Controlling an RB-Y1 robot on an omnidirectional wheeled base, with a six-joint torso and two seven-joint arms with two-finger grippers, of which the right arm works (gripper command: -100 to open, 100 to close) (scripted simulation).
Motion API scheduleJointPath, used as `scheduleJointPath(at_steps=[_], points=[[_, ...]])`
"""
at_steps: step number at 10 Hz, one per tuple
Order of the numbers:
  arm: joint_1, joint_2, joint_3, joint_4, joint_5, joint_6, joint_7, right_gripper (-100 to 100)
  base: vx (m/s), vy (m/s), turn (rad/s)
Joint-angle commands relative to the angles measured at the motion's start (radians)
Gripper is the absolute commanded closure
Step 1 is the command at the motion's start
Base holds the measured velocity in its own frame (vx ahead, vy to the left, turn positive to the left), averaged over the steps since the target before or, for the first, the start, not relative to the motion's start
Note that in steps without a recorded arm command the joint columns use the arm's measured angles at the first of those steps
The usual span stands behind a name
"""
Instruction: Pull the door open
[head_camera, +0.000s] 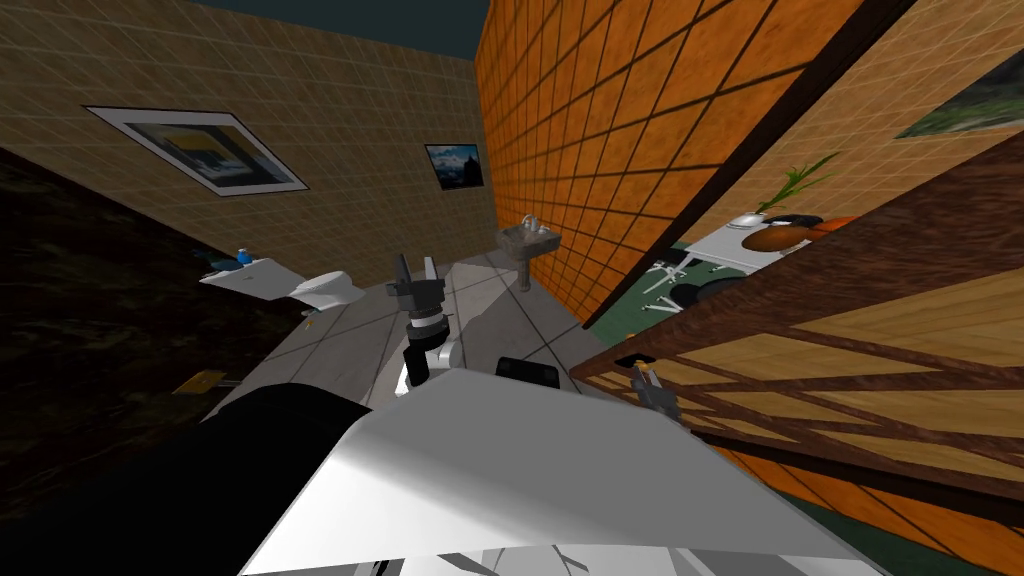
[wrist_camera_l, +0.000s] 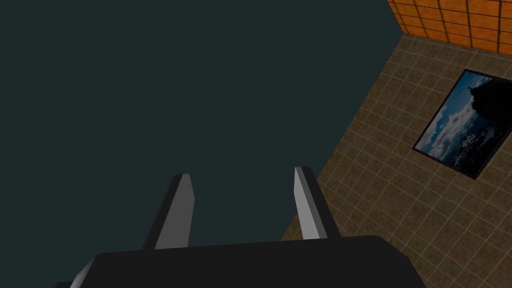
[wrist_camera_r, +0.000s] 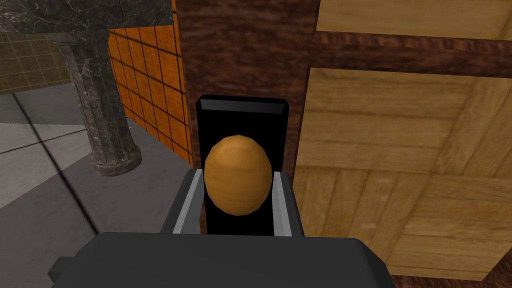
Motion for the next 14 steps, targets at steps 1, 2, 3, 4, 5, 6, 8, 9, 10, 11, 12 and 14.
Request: scheduleJointPath(at_steps=[1, 2, 3, 4, 5, 6, 8, 9, 10, 11, 12, 14], points=[[0.006, -0.004, 0.014, -0.003, 0.012, -0.015, -0.003, 100, -0.153, -0.050, 0.034], [0.011, -0.008, 0.024, -0.005, 0.021, -0.027, -0.005, 100, -0.241, -0.041, 0.041], [0.022, -0.007, 0.013, -0.014, 0.010, -0.020, -0.002, -100, -0.194, 0.061, -0.098], [0.030, -0.007, 0.010, -0.013, 0.005, -0.026, -0.002, -100, -0.163, 0.127, -0.171], [0.036, -0.006, 0.007, -0.012, 0.002, -0.030, -0.002, -100, -0.147, 0.131, -0.108], [0.043, -0.006, 0.005, -0.011, -0.001, -0.036, -0.002, -100, -0.168, 0.115, -0.096], [0.028, -0.003, -0.003, -0.020, -0.003, -0.012, 0.008, -100, 0.012, 0.024, 0.016], [0.024, -0.001, -0.005, -0.020, -0.004, -0.007, 0.010, -100, 0.210, -0.057, 0.062], [0.015, 0.002, -0.009, -0.020, -0.006, 0.002, 0.014, -100, 0.202, -0.082, 0.059], [0.006, 0.005, -0.014, -0.020, -0.008, 0.012, 0.019, -100, 0.212, -0.050, 0.054], [-0.001, 0.007, -0.018, -0.020, -0.009, 0.020, 0.022, -100, 0.202, -0.063, 0.051], [-0.007, 0.008, -0.019, -0.015, -0.010, 0.021, 0.022, -100, 0.154, -0.031, 0.034]])
